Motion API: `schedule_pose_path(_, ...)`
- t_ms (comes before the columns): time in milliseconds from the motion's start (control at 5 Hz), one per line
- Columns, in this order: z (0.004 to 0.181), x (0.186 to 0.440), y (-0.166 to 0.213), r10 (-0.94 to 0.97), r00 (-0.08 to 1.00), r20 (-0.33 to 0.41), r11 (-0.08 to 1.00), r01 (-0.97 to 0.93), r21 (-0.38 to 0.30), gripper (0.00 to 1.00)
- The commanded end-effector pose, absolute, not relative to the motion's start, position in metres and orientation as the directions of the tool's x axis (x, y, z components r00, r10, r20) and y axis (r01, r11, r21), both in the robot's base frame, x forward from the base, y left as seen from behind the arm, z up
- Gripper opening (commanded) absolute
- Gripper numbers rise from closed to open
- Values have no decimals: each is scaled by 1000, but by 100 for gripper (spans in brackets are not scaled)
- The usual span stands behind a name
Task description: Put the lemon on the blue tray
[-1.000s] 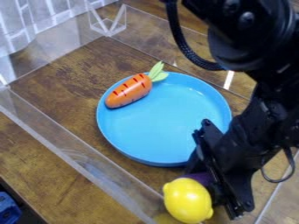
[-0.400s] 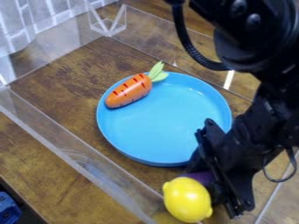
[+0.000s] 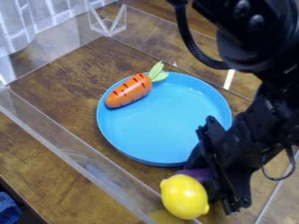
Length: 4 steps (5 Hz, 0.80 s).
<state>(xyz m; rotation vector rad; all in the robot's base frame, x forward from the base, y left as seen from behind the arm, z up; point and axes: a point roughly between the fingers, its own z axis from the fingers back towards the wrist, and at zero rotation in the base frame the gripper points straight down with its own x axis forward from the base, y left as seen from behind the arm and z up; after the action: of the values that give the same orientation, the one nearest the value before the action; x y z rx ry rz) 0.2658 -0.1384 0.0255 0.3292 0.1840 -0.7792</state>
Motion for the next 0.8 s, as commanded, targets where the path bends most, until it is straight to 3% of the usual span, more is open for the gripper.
schedule_pose_path(0, 48, 281, -137, -663, 710, -238, 664, 704, 251, 0)
schedule_pose_path(600, 54, 292, -137, -683, 685, -254, 628, 728, 275, 0)
